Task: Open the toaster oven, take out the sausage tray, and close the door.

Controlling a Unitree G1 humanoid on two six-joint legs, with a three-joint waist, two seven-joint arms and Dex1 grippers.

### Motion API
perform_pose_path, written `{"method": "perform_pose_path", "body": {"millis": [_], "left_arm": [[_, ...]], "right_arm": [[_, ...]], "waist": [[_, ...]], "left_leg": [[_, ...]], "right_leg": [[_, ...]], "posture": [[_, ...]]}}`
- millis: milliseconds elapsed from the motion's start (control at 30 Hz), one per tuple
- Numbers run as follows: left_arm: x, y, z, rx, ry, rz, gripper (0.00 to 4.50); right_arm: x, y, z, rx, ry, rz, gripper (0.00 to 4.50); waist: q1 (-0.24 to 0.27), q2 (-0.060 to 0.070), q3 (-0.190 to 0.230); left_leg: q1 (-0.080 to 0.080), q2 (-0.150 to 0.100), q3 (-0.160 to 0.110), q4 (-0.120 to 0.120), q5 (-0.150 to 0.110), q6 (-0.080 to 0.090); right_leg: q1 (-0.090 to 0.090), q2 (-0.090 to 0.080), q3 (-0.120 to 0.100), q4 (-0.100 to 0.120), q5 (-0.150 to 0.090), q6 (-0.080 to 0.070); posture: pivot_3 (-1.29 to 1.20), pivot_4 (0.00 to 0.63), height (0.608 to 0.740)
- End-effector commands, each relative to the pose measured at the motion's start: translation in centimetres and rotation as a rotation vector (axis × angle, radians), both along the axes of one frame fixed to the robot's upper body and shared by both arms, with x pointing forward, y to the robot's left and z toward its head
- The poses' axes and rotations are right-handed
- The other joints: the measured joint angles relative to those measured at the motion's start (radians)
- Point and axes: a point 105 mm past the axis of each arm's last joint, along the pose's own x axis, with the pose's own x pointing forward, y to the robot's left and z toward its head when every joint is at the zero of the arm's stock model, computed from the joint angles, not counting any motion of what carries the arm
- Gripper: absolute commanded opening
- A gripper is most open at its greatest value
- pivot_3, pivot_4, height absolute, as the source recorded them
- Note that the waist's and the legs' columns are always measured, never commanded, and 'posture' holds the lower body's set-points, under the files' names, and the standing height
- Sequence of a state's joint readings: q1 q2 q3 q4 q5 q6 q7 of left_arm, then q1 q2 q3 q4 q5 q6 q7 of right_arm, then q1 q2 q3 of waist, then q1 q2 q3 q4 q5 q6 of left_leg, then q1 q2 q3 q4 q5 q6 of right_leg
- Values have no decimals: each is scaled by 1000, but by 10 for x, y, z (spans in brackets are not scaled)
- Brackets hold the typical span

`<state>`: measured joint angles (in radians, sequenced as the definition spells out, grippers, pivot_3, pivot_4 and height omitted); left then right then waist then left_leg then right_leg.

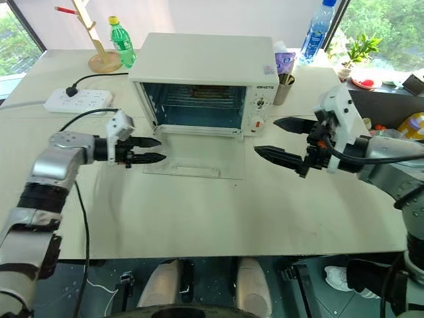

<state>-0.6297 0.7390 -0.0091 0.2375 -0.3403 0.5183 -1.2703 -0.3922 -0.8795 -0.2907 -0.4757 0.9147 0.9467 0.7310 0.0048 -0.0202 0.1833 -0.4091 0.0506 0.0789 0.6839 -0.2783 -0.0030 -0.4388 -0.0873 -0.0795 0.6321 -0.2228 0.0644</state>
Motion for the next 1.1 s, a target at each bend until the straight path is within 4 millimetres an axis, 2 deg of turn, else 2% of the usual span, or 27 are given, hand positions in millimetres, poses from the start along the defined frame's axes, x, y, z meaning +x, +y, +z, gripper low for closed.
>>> {"method": "perform_pose_path", "body": {"millis": [33,133,233,300,433,533,633,733,900,1100], "left_arm": [[-19,5,33,-64,-47,14,4456],[-30,4,52,-117,-61,24,4456],[-31,-2,65,-148,-88,43,4456],[-33,-7,71,-153,-100,37,4456],[-32,-13,74,-149,-110,34,4456],[-27,-14,72,-139,-111,40,4456],[-21,-13,73,-140,-109,43,4456],[-14,-10,74,-139,-107,46,4456],[-1,-9,77,-141,-97,25,4456],[16,-10,73,-109,-75,-3,4456]], "right_arm": [[5,18,9,10,-81,17,4500],[16,37,10,-7,-139,28,4500],[36,54,11,-35,-185,-13,4500],[51,68,4,-112,-238,-42,4500],[77,96,-15,-313,-403,-52,4500],[89,118,-16,-287,-424,-37,4500],[103,133,-17,-339,-509,-36,4500],[118,140,-21,-439,-612,-42,4500],[145,140,-29,-613,-764,-67,4500],[164,142,-34,-690,-831,-92,4500]], "waist": [[0,0,0],[1,0,0],[5,0,0],[7,0,0],[3,0,0],[-1,0,0],[-4,0,0],[-4,0,0],[-10,0,0],[-24,0,0]], "left_leg": [[0,0,0,0,0,0],[0,0,0,0,0,0],[0,-1,0,0,0,0],[0,-1,0,0,0,0],[0,-1,0,0,0,0],[-1,-1,1,0,0,-1],[-1,-1,1,0,1,-2],[-1,-1,1,0,1,-2],[-1,-1,1,0,2,-3],[-1,-1,1,-1,5,-8]], "right_leg": [[0,0,0,0,0,0],[0,0,0,0,0,0],[0,0,0,0,0,0],[0,0,0,0,0,0],[0,0,0,0,0,0],[-1,0,0,0,0,0],[-1,0,0,0,0,0],[-1,0,0,0,0,0],[-1,0,0,0,0,0],[-2,0,0,1,0,0]], "posture": [[0,150,722],[0,150,722],[0,150,722],[0,150,722],[0,150,722],[0,150,722],[0,150,722],[0,150,722],[0,150,722],[0,150,722]]}}
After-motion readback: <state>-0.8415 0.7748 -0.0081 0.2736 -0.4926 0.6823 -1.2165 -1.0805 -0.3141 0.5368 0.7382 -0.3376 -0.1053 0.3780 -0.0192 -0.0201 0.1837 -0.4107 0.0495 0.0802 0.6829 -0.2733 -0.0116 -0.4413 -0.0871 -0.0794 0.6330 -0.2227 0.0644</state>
